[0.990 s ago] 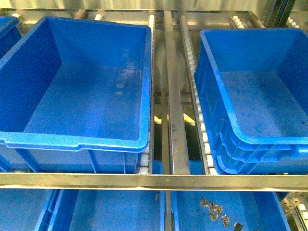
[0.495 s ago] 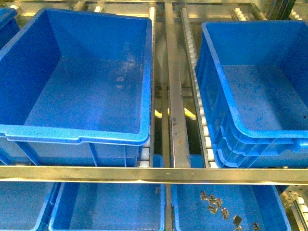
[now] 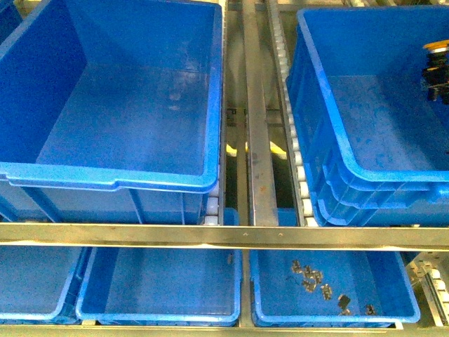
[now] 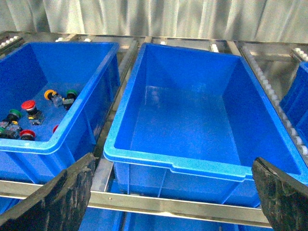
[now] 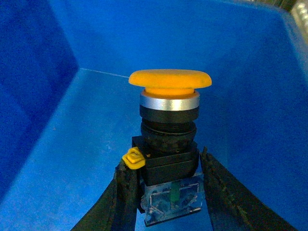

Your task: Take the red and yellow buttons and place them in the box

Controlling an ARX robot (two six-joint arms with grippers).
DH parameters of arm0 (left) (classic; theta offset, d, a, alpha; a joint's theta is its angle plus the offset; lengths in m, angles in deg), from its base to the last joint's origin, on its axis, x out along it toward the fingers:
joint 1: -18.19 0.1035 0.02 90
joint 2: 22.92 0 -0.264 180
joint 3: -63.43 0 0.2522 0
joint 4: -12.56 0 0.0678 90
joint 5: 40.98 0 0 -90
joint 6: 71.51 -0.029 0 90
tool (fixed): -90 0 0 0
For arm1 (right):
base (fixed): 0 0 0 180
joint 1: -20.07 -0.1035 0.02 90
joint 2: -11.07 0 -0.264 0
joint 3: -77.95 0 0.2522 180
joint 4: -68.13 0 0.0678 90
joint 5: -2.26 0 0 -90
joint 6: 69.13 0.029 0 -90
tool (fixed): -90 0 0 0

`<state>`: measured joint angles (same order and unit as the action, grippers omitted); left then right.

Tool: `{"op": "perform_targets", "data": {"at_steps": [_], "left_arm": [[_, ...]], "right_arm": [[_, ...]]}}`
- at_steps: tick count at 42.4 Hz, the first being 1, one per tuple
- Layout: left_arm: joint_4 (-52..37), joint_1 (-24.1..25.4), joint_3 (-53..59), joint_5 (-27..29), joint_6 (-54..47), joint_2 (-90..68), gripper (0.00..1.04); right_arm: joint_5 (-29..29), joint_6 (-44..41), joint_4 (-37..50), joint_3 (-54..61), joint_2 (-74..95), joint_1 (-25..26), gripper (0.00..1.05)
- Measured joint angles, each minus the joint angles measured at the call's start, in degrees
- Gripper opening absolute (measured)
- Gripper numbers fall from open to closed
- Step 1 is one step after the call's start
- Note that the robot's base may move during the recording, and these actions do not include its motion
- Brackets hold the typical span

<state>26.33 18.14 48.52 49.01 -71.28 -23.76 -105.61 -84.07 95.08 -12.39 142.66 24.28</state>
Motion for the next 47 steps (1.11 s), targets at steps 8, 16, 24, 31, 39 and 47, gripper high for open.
{"op": "perform_targets", "data": {"at_steps": [8,16,24,31,39,47], "left_arm": [[0.0,0.0,0.0,0.0,0.0,0.0,0.97],[0.0,0.0,0.0,0.0,0.0,0.0,0.97],[0.0,0.0,0.0,0.0,0.0,0.0,0.97],[0.0,0.0,0.0,0.0,0.0,0.0,0.97],[0.0,0.0,0.0,0.0,0.0,0.0,0.97],[0.0,0.0,0.0,0.0,0.0,0.0,0.97]], "right_arm": [[1.6,1.7,-9.7,-15.1,8.9,-2.4,0.31],[2.7,1.7,-16.5,-24.2,15.3,-4.2,0.31],[4.5,1.7,-20.9,-30.3,20.5,-4.3,0.31],[4.8,0.3,-21.2,-30.9,20.8,-4.3,0.51],[4.5,-0.2,-17.1,-24.1,15.8,-4.3,0.84],[3.3,1.3,-5.2,-4.5,0.2,-3.3,0.98]]}}
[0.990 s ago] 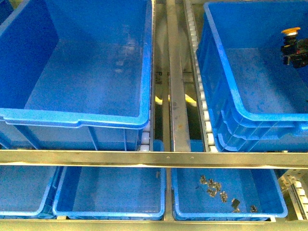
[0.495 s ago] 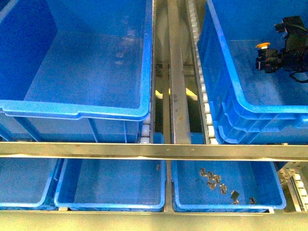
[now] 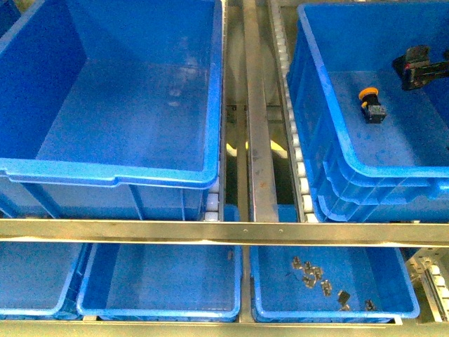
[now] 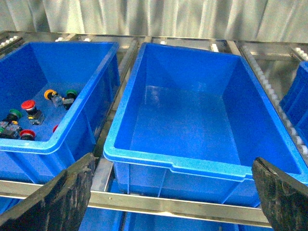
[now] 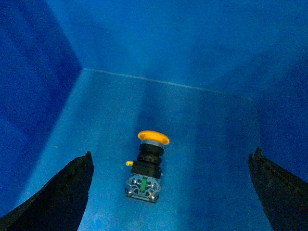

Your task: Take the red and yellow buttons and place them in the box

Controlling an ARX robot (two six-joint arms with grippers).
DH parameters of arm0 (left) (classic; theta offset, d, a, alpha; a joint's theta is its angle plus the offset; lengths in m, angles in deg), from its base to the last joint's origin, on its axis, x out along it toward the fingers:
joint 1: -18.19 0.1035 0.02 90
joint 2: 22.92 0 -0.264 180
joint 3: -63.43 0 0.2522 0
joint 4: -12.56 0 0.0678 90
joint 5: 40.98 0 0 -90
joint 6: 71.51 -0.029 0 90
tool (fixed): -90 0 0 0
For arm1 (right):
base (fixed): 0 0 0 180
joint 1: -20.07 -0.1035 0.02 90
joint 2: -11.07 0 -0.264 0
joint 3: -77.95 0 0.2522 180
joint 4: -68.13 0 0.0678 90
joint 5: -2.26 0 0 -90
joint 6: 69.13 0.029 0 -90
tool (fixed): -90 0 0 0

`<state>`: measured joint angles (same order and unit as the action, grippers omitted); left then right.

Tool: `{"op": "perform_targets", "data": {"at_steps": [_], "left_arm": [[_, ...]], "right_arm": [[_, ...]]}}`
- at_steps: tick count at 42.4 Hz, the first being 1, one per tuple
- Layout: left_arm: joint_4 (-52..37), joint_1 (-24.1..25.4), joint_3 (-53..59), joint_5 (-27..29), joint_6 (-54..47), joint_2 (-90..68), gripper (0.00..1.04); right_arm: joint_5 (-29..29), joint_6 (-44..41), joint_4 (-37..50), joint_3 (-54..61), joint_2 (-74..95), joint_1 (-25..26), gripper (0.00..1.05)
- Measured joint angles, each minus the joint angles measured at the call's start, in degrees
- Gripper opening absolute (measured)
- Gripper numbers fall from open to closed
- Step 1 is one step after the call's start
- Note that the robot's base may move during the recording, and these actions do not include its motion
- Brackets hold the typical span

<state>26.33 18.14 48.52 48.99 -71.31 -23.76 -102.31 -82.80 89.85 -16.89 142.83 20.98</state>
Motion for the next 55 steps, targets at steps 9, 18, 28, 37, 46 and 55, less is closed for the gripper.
{"op": "perform_targets", "data": {"at_steps": [9,18,28,37,46,55], "left_arm": [[0.0,0.0,0.0,0.0,0.0,0.0,0.97],[0.0,0.0,0.0,0.0,0.0,0.0,0.97],[0.0,0.0,0.0,0.0,0.0,0.0,0.97],[0.0,0.0,0.0,0.0,0.0,0.0,0.97],[0.0,0.0,0.0,0.0,0.0,0.0,0.97],[0.0,0.0,0.0,0.0,0.0,0.0,0.97]], "right_arm": [[2.2,6.9,16.7,34.0,-25.9,2.5,0.98],[17.2,23.5,17.5,61.3,-50.2,7.7,0.98],[6.3,16.1,28.6,70.1,-55.9,7.3,0.62],[9.0,14.3,23.1,75.2,-66.4,4.9,0.23],[14.1,13.9,14.8,78.4,-77.9,0.0,0.03],[14.6,13.9,4.9,79.8,-89.7,-0.7,0.03]]}}
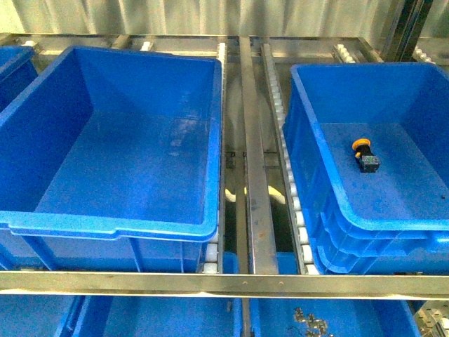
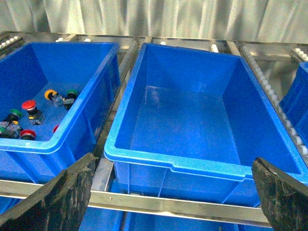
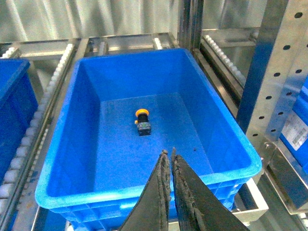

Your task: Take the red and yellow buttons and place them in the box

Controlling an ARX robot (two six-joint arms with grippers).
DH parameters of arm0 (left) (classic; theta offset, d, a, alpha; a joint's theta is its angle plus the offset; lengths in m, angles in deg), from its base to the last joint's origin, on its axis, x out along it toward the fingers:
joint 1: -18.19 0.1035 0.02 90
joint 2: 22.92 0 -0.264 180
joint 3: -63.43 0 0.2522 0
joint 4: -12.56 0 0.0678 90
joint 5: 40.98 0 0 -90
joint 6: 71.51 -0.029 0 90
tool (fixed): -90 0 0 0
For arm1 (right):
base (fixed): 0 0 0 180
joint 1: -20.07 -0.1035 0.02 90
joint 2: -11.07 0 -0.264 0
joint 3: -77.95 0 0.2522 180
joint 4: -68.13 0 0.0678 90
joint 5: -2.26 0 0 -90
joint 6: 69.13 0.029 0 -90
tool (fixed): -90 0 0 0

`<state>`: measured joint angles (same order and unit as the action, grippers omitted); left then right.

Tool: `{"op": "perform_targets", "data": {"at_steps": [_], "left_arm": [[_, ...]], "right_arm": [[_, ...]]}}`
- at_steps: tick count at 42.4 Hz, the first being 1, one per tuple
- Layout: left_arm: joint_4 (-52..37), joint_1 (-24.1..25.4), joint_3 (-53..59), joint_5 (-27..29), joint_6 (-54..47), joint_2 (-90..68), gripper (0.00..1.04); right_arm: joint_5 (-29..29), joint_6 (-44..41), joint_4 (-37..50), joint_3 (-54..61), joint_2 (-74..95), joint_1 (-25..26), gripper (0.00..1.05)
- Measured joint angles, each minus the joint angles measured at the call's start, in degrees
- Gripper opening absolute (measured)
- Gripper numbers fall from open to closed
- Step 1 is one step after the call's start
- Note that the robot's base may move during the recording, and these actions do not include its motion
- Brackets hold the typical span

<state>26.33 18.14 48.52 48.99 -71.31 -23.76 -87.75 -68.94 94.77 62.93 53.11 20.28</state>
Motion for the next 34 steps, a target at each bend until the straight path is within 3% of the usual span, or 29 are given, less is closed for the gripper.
{"op": "perform_targets", "data": {"at_steps": [16,34], "left_arm": [[0.0,0.0,0.0,0.0,0.0,0.0,0.97],[0.0,0.0,0.0,0.0,0.0,0.0,0.97]], "right_arm": [[0.0,0.0,-14.7,0.1,-16.1,-0.1,0.03],[0.0,0.0,-25.3,0.1,-27.0,-0.1,0.03]]}}
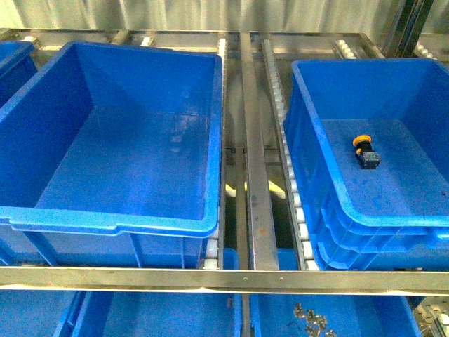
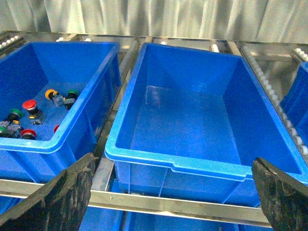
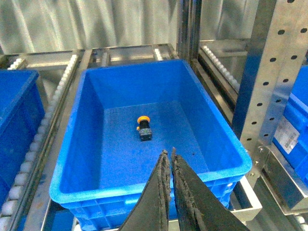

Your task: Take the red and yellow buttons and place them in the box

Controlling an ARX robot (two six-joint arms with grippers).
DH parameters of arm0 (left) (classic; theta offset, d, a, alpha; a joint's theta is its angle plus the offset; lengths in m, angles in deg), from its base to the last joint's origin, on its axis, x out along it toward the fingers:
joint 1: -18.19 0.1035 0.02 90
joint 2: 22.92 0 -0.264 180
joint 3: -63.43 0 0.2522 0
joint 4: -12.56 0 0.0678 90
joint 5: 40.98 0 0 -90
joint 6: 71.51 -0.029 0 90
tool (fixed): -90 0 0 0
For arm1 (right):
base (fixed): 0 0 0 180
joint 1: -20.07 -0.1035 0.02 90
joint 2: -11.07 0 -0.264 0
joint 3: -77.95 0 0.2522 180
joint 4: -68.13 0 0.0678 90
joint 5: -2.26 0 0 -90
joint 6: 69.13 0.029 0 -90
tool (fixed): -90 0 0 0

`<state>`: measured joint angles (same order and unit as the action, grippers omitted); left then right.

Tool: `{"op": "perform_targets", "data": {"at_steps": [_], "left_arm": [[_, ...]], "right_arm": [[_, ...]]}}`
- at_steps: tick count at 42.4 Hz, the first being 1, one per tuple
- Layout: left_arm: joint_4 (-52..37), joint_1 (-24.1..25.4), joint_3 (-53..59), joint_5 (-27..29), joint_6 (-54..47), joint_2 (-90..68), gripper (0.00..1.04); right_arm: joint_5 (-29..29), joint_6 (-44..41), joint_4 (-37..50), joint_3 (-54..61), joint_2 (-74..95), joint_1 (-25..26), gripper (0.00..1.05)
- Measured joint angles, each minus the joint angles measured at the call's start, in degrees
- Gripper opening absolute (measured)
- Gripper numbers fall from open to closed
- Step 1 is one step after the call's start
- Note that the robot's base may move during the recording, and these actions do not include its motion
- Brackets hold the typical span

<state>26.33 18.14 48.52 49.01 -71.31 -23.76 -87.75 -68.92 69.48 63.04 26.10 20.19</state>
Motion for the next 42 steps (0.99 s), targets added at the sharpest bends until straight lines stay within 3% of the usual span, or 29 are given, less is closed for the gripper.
{"op": "perform_targets", "data": {"at_steps": [12,16,25,26,37,42], "left_arm": [[0.0,0.0,0.0,0.0,0.0,0.0,0.97],[0.0,0.0,0.0,0.0,0.0,0.0,0.97],[0.0,0.0,0.0,0.0,0.0,0.0,0.97],[0.0,0.0,0.0,0.0,0.0,0.0,0.97],[0.0,0.0,0.0,0.0,0.0,0.0,0.97],[0.0,0.0,0.0,-0.2,0.0,0.0,0.97]], "right_arm": [[0.0,0.0,-4.8,0.0,-4.8,0.0,0.03],[0.0,0.0,-14.6,0.0,-13.3,0.0,0.03],[0.0,0.0,-15.0,0.0,-14.7,0.0,0.03],[0.0,0.0,-15.0,0.0,-14.8,0.0,0.06],[0.1,0.0,-15.0,0.0,-14.8,0.0,0.76],[0.3,0.0,-15.0,0.0,-14.8,-0.1,0.99]]}}
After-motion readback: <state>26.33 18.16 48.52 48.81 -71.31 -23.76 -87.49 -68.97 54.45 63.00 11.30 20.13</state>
